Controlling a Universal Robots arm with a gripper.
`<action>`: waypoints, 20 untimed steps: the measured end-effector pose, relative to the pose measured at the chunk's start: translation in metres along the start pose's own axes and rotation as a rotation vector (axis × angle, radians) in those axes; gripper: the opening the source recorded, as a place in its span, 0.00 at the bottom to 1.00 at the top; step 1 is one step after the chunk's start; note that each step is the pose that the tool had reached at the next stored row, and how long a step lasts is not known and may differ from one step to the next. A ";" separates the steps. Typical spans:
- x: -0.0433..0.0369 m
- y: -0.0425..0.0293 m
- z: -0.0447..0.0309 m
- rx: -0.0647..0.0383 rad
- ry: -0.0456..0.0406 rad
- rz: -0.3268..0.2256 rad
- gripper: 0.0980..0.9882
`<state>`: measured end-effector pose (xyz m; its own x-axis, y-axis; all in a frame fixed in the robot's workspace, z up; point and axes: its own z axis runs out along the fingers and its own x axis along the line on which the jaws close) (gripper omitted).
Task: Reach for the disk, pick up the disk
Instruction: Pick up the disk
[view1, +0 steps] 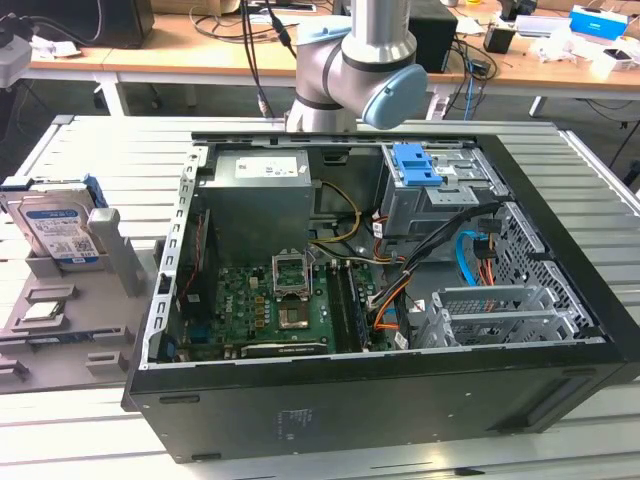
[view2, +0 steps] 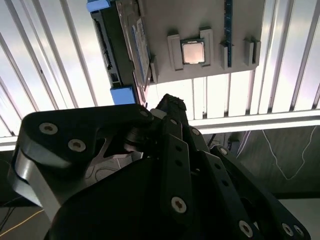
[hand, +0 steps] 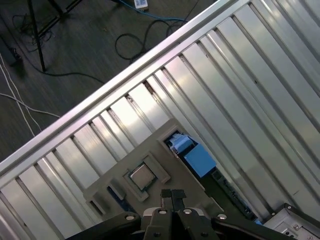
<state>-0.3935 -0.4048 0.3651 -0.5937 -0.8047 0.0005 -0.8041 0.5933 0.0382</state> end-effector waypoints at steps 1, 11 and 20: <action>0.0000 0.0000 0.0000 0.000 0.0003 -0.008 0.01; 0.0000 0.0000 0.0000 0.000 0.0030 -0.078 0.01; 0.0000 0.0000 0.0000 0.000 0.0052 -0.134 0.01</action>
<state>-0.3935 -0.4048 0.3651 -0.4807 -0.8769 0.0005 -0.8762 0.4804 0.0382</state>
